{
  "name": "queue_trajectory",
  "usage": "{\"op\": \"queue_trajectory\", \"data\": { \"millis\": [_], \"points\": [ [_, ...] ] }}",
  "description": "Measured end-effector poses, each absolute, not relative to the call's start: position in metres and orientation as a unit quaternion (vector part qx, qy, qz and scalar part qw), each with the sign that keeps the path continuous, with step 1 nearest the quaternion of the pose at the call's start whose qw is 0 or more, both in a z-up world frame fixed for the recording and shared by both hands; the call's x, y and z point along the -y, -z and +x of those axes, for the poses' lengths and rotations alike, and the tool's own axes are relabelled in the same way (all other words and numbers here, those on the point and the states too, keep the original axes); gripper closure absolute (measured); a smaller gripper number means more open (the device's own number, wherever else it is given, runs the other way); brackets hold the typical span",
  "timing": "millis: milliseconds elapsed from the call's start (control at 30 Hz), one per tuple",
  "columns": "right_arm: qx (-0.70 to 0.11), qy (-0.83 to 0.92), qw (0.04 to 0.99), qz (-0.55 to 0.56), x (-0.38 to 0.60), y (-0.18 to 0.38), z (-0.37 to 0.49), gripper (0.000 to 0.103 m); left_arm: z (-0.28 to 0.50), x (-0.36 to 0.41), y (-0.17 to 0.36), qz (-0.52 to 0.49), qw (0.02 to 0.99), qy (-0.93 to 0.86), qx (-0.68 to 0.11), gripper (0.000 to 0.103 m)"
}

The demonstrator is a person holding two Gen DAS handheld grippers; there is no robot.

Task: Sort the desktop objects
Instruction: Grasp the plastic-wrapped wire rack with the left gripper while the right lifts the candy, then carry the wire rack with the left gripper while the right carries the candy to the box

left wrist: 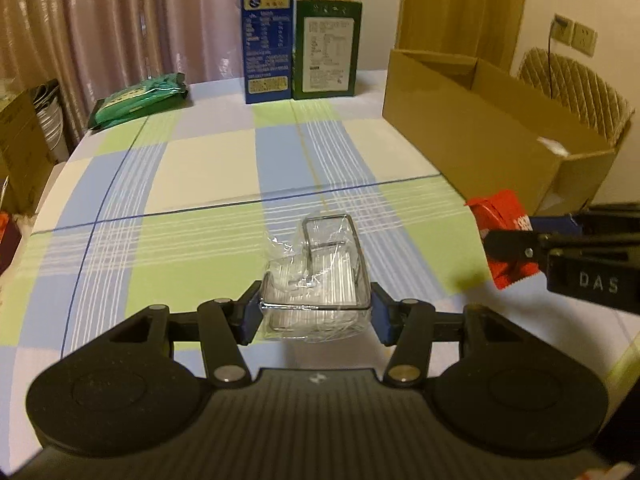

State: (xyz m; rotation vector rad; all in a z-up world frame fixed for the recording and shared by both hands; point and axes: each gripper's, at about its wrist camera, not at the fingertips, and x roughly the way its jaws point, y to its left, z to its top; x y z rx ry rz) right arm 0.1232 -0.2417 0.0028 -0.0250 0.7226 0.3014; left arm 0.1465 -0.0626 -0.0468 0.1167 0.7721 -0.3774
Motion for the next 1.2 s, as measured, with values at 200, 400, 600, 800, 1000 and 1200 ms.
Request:
{"op": "queue_trajectory", "data": {
  "millis": [200,400,600,800,1000,1200],
  "points": [
    [-0.326,-0.140,0.935,-0.009,0.244,-0.028,0.091,0.079,0.119,0.062,0.019,0.025,0.914,0.172,-0.367,0.054],
    [-0.318,-0.125,0.940,0.005,0.254,-0.041,0.071,0.079,0.096,0.062,-0.003,0.012,0.920,0.166,-0.355,0.054],
    [-0.310,-0.118,0.943,0.020,0.267,-0.056,0.059,0.079,0.080,0.070,-0.010,0.020,0.920,0.171,-0.353,0.054],
    [-0.300,-0.113,0.947,0.019,0.279,-0.070,0.047,0.079,0.069,0.081,-0.014,0.025,0.917,0.183,-0.353,0.054],
    [-0.289,-0.088,0.953,0.024,0.304,-0.083,0.036,0.079,0.063,0.103,-0.022,0.030,0.915,0.206,-0.346,0.054],
    [-0.282,-0.052,0.957,0.028,0.336,-0.093,0.036,0.079,0.066,0.138,-0.030,0.039,0.911,0.236,-0.337,0.054]
  ]
}}
